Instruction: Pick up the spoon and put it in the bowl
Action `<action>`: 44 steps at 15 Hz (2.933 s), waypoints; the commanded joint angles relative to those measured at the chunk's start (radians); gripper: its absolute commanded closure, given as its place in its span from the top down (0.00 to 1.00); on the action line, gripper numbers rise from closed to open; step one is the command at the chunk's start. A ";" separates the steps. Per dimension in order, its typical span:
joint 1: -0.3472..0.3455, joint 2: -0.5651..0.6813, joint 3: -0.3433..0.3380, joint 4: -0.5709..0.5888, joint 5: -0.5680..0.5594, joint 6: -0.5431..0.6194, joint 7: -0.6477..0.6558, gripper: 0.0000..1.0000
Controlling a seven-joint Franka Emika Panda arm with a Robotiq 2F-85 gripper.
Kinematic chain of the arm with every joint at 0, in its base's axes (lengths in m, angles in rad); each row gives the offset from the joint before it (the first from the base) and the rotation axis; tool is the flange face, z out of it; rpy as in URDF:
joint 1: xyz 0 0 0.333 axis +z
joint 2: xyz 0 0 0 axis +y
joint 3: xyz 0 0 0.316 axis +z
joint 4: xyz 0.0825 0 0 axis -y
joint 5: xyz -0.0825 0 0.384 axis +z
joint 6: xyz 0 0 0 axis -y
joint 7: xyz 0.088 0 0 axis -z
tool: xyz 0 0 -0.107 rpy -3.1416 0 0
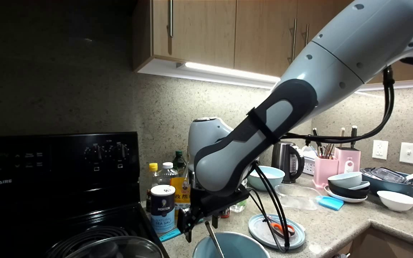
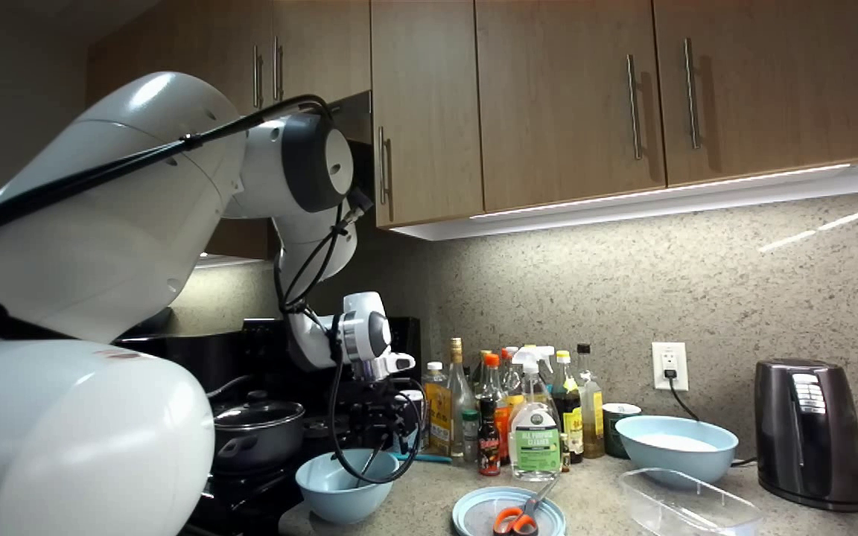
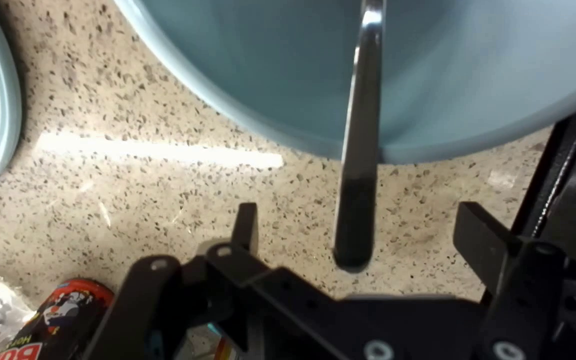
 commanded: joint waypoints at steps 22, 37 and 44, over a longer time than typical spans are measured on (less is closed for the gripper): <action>0.066 -0.162 -0.019 -0.220 -0.124 0.035 0.356 1.00; 0.073 -0.285 -0.001 -0.274 -0.225 0.027 0.480 1.00; 0.060 -0.268 0.064 -0.290 -0.160 -0.004 0.537 1.00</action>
